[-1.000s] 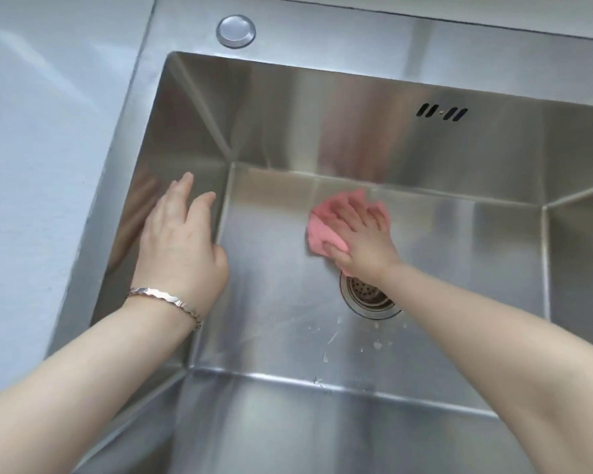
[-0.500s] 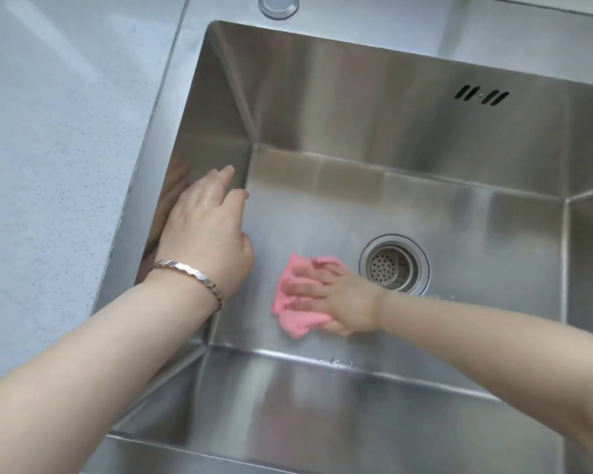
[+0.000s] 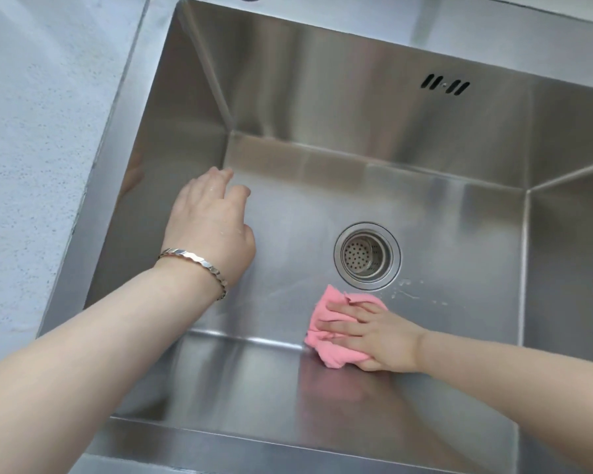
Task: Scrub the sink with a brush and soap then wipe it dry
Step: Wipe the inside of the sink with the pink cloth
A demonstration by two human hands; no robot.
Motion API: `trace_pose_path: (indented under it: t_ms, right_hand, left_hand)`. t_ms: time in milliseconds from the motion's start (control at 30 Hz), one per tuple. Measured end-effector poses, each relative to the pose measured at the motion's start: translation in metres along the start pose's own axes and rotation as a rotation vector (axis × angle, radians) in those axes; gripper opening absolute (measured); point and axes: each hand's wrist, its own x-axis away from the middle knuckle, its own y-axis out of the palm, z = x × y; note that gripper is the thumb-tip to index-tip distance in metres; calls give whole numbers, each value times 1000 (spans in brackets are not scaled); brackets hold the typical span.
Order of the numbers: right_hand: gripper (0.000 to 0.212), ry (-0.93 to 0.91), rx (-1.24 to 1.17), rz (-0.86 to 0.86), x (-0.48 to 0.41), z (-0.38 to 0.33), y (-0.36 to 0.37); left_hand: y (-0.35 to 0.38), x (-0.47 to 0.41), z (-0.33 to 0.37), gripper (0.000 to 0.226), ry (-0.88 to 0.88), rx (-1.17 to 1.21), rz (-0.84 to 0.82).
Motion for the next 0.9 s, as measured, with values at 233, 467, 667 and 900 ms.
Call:
trace_pose_path:
  t_ms: [233, 467, 667, 900]
  right_hand:
    - [52, 64, 123, -45, 53, 21, -2]
    - [38, 155, -467, 28, -62, -40, -51]
    - [13, 673, -1312, 57, -6, -36, -87]
    - [45, 911, -147, 543, 71, 9, -57]
  left_hand:
    - [13, 2, 31, 46, 52, 85, -53]
    - [28, 9, 60, 46, 51, 89, -154]
    - [23, 8, 80, 44, 91, 76, -148]
    - [21, 4, 94, 43, 117, 78, -155]
